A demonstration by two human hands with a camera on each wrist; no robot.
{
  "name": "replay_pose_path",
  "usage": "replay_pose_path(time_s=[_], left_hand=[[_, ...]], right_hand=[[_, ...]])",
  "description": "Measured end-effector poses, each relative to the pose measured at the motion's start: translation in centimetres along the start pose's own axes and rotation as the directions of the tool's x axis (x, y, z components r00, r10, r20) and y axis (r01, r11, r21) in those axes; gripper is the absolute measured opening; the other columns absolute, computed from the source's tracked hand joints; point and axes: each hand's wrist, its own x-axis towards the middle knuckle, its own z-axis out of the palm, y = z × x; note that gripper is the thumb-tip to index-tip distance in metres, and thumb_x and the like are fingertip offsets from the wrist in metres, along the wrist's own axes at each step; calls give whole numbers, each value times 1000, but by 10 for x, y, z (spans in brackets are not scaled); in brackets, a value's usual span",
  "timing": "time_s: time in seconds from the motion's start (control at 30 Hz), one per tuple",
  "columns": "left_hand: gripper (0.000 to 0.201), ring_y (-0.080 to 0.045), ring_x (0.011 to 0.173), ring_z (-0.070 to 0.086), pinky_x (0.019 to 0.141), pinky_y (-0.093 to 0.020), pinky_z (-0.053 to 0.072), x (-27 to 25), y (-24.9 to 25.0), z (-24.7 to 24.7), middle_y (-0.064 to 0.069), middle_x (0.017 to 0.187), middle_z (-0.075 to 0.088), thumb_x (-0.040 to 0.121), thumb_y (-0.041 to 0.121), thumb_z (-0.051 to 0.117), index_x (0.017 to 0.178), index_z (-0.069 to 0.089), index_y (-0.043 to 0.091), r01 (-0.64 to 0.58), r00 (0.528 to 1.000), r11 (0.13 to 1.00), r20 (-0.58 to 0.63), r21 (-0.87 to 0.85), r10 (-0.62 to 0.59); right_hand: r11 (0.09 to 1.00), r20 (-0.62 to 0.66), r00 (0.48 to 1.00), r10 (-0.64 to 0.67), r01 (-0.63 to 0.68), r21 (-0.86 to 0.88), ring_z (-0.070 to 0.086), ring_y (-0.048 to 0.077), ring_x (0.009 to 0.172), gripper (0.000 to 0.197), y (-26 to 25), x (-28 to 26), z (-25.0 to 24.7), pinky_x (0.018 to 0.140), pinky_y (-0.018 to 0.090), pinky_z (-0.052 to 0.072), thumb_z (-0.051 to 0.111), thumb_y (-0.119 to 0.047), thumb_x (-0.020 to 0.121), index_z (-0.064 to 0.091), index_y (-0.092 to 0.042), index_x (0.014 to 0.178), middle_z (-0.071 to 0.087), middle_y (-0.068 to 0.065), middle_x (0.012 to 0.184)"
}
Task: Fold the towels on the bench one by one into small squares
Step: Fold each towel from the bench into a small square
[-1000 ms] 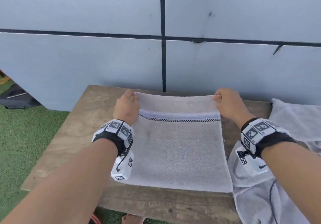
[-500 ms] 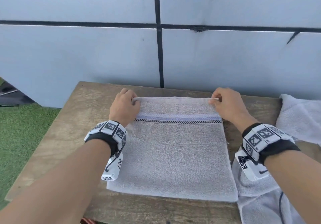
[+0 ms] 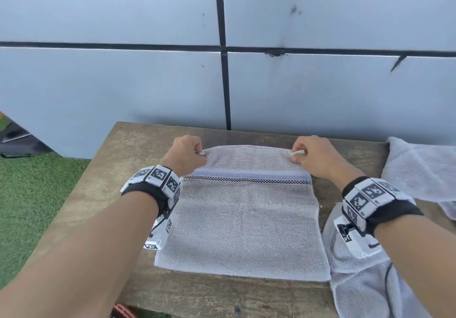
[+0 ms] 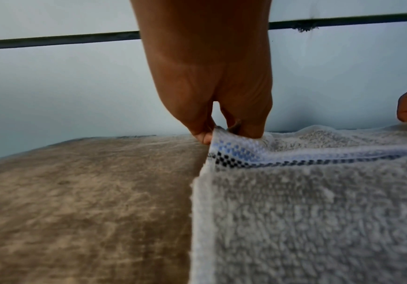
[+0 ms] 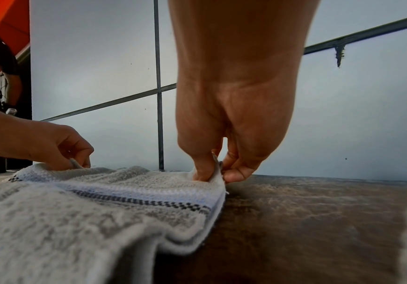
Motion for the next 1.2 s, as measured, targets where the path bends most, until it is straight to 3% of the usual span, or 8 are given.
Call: replay_pose_path(time_s=[0.23, 0.37, 0.5, 0.6, 0.7, 0.9, 1.03, 1.2], left_hand=[[18, -8, 54, 49, 52, -18, 40, -21, 11, -36, 0, 67, 65, 80, 16, 77, 67, 67, 7, 1, 999, 1000, 38, -8, -1], [6, 7, 46, 51, 48, -9, 33, -47, 20, -67, 18, 51, 59, 75, 24, 85, 74, 80, 23, -10, 999, 1000, 50, -7, 10], [27, 2, 45, 48, 55, -18, 39, -85, 18, -90, 15, 46, 57, 83, 26, 79, 58, 71, 27, -30, 996, 999, 79, -35, 32], [31, -14, 60, 52, 63, -29, 41, -110, 12, -99, -10, 60, 58, 88, 24, 71, 67, 69, 1, -18, 997, 996, 76, -85, 25], [37, -15, 65, 50, 64, -30, 37, -136, 16, -105, -9, 62, 52, 85, 21, 64, 70, 58, -12, -52, 997, 995, 51, -84, 57], [32, -15, 59, 50, 58, -29, 39, -175, 23, -110, -5, 57, 53, 84, 22, 59, 66, 63, -4, -122, 991, 992, 54, -41, 124], [18, -1, 43, 45, 48, -10, 35, -190, 27, -115, 18, 45, 56, 88, 9, 67, 78, 80, 16, -184, 982, 983, 36, -10, 184], [13, -24, 64, 64, 68, -40, 56, -198, 22, -118, -3, 71, 76, 80, 15, 78, 80, 82, 27, -155, 987, 987, -58, -38, 153]], right_hand=[[994, -137, 990, -38, 52, 97, 63, 12, 74, 10, -6, -26, -27, 76, 22, 40, 71, -17, 91, 78, -10, 89, 75, 4, 87], [988, -191, 978, -88, 110, 108, 63, 11, 82, 12, -11, -51, -43, 80, 19, 39, 70, -15, 92, 79, -9, 95, 76, 1, 93], [986, -239, 966, -102, 130, 108, 66, 12, 84, 12, -16, -84, -52, 80, 20, 39, 70, -15, 91, 80, -10, 96, 77, -1, 93], [982, -292, 951, -97, 139, 126, 65, 11, 82, 11, -20, -112, -59, 79, 21, 40, 71, -13, 91, 80, -11, 95, 76, -2, 91], [976, -338, 934, -112, 168, 139, 66, 11, 79, 10, -26, -137, -63, 78, 22, 42, 71, -13, 90, 80, -10, 92, 76, -2, 87], [974, -379, 917, -125, 187, 129, 67, 14, 75, 10, -31, -169, -69, 74, 24, 45, 70, -13, 90, 79, -11, 87, 75, 0, 82], [971, -384, 913, -139, 202, 129, 64, 2, 73, 7, -32, -187, -72, 68, 16, 44, 72, -13, 89, 78, -14, 86, 72, -6, 79], [970, -401, 907, -132, 201, 137, 63, 14, 73, 9, -35, -201, -77, 72, 26, 45, 67, -10, 92, 74, -12, 88, 72, 2, 81]])
